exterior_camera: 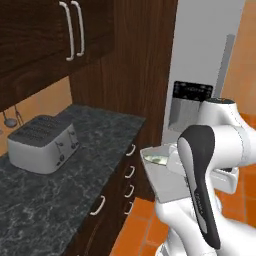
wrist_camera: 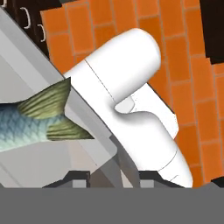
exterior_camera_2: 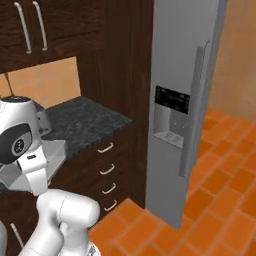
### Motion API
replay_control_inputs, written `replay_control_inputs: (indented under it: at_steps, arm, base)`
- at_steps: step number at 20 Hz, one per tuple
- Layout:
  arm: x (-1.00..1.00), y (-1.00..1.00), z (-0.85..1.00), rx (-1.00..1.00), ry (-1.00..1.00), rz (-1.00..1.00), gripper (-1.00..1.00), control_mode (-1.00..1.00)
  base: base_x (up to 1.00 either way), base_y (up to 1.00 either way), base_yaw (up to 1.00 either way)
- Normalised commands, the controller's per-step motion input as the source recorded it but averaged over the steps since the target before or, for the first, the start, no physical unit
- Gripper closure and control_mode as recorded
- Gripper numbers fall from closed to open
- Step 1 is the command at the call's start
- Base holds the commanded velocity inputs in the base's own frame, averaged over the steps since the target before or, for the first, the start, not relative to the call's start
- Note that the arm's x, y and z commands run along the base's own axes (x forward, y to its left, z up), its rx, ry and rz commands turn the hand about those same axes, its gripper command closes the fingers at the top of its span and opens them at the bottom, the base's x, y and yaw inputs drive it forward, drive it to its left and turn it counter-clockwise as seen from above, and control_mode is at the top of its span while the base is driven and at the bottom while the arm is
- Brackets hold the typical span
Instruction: Take the meat container that has the fish and place it on the second highest rack of the freezer. Then take the vegetable container that has the corn and tomato and place it on the highest rack of the freezer.
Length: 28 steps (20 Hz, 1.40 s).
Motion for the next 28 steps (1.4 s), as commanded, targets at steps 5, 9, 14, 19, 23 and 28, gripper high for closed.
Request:
replay_control_inputs:
  at_steps: [5, 9, 14, 19, 23, 28]
  arm:
    - [0.0, 0.0, 0.0, 0.0, 0.0, 0.0, 1.0, 1.0]
    - [0.0, 0.0, 0.0, 0.0, 0.0, 0.0, 1.0, 1.0]
    - [0.0, 0.0, 0.0, 0.0, 0.0, 0.0, 1.0, 1.0]
    - [0.0, 0.0, 0.0, 0.0, 0.0, 0.0, 1.0, 1.0]
    - [0.0, 0.0, 0.0, 0.0, 0.0, 0.0, 1.0, 1.0]
    - [0.0, 0.0, 0.0, 0.0, 0.0, 0.0, 1.0, 1.0]
  base:
    - [0.14, -0.98, -0.48]
    - [0.1, -1.0, -0.41]
    - [0.22, -1.0, -0.35]
    - [0.88, -0.82, -0.22]
    - [1.0, -0.54, -0.01]
    - [1.0, -0.57, 0.0]
